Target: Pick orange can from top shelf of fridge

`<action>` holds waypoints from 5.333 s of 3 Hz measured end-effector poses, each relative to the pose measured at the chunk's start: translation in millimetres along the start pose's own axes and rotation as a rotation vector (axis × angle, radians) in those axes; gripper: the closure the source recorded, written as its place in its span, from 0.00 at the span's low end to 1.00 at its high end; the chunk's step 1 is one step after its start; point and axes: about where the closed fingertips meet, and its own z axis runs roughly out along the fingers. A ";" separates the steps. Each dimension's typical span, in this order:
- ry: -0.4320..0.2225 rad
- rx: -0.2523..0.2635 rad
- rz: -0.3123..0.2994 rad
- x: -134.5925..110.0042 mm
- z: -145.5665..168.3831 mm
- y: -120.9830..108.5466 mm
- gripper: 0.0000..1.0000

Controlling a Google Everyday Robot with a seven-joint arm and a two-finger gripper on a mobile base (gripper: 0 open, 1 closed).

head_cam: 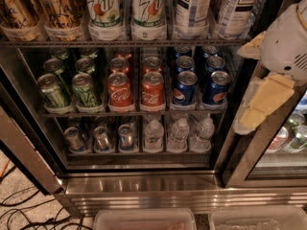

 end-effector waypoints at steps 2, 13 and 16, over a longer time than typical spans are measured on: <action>-0.308 0.014 0.070 -53.1 22.2 19.6 0.00; -0.925 0.267 0.426 -174.3 46.3 50.6 0.00; -0.872 0.395 0.459 -208.4 62.5 24.0 0.00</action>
Offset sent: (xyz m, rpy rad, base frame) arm 0.0009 0.1021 -0.0011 0.6132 -0.1275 -0.0172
